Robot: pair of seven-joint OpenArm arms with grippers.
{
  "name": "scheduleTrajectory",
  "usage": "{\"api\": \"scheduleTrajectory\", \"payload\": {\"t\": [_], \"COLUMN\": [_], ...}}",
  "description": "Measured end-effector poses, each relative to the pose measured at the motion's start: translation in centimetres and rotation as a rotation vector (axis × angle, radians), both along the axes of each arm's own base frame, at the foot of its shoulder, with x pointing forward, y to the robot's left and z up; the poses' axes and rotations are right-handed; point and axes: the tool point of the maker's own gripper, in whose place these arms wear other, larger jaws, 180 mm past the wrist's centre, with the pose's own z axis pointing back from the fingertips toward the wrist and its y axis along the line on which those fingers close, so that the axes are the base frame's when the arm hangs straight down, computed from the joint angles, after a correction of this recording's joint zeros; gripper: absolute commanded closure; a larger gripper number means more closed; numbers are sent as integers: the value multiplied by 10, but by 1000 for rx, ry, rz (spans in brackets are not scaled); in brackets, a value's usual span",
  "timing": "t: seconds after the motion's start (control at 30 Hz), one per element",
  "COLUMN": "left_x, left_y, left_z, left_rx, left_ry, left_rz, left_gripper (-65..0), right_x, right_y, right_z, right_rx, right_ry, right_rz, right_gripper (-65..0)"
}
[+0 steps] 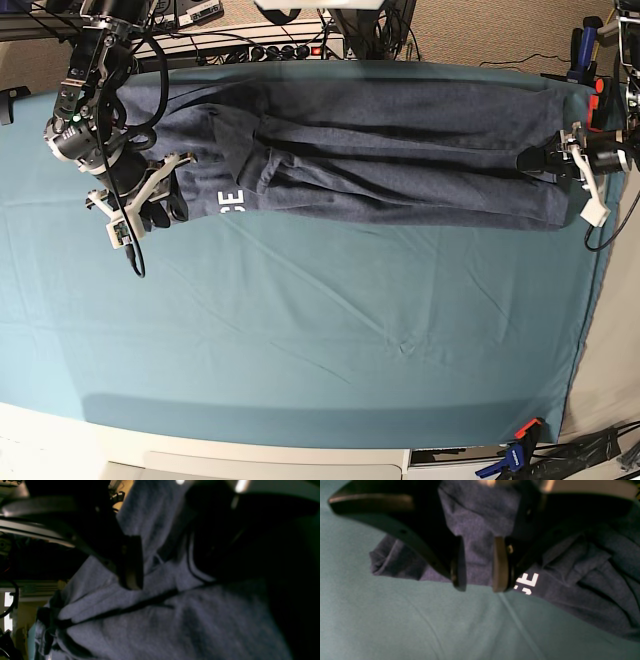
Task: Fold the T-shirt properly
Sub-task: 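Close the left gripper on the strip end and hold it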
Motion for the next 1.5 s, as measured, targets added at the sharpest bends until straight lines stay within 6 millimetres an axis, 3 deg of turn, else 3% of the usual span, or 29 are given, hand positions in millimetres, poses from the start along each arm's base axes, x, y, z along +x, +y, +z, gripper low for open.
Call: {"api": "scheduleTrajectory", "payload": {"t": [0.7, 0.87, 1.0, 1.03, 1.3, 1.5], "left_x": [2, 2, 1, 1, 5, 16], "left_y": [0, 0, 0, 0, -1, -14], "left_z": [1, 0, -2, -2, 0, 17], "left_rx": [-3, -1, 5, 4, 2, 12], "left_ry": [-8, -9, 0, -3, -14, -70], "left_rz": [8, 8, 8, 11, 13, -56], "left_gripper": [-266, -164, -12, 0, 0, 0], "right_x": [-2, -2, -2, -2, -2, -3], "right_y": [0, 0, 0, 0, 0, -4], "right_z": [-2, -2, -2, -2, -2, -4], "right_rx": [0, 0, 0, 0, 0, -23], "right_ry": [8, 8, 8, 8, 8, 14], "right_rz": [0, 0, 0, 0, 0, -6], "right_gripper": [-189, -189, -189, -189, -189, -189]}}
